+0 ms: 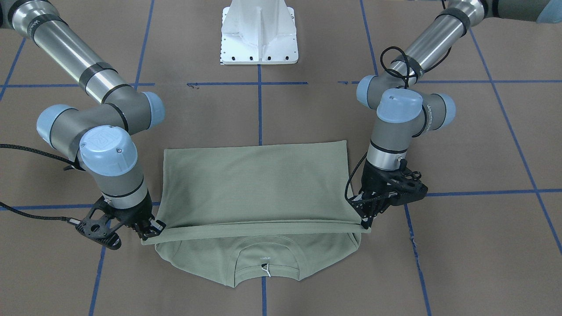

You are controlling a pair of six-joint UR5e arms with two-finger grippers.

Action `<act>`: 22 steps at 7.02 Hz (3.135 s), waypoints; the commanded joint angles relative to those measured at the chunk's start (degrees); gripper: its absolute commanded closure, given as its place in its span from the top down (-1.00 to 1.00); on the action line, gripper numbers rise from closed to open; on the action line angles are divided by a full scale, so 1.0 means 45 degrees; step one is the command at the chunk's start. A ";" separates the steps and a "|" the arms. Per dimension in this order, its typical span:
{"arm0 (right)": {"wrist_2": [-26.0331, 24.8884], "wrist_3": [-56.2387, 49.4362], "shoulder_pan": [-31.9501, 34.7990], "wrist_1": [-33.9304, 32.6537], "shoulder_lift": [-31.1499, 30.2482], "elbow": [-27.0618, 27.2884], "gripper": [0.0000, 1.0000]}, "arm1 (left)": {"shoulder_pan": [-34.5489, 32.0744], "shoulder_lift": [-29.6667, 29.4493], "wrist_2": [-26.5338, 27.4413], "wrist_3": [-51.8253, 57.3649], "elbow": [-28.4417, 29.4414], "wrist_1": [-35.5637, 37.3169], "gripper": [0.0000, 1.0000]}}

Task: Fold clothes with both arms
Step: 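Lay the hem down near the collar and open both grippers, then move the right gripper to the folded shirt's corner nearest it and grasp it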

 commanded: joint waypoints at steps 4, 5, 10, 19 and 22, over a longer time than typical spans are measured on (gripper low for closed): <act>0.0069 0.0173 -0.0083 0.0003 -0.0015 0.0570 -0.37 | -0.0237 -0.0026 0.0195 0.0293 0.0376 -0.0360 -0.05; 0.0727 0.0212 -0.0005 -0.0017 -0.0557 0.1716 -0.23 | -0.0257 0.0032 0.0195 0.0312 0.0337 -0.0689 -0.05; 0.0832 0.2041 -0.0882 0.0003 -0.2964 0.4538 0.18 | -0.0472 0.0032 0.0097 0.0390 0.0259 -0.1161 -0.05; 0.0148 0.7341 -0.3324 0.0022 -0.4859 0.6278 0.16 | -0.0472 0.0169 0.0097 0.0410 -0.0523 -0.0947 -0.05; -0.0087 0.7361 -0.3325 0.0022 -0.4879 0.6317 -0.70 | -0.0472 0.0246 0.0097 0.0410 -0.0523 -0.0947 -0.05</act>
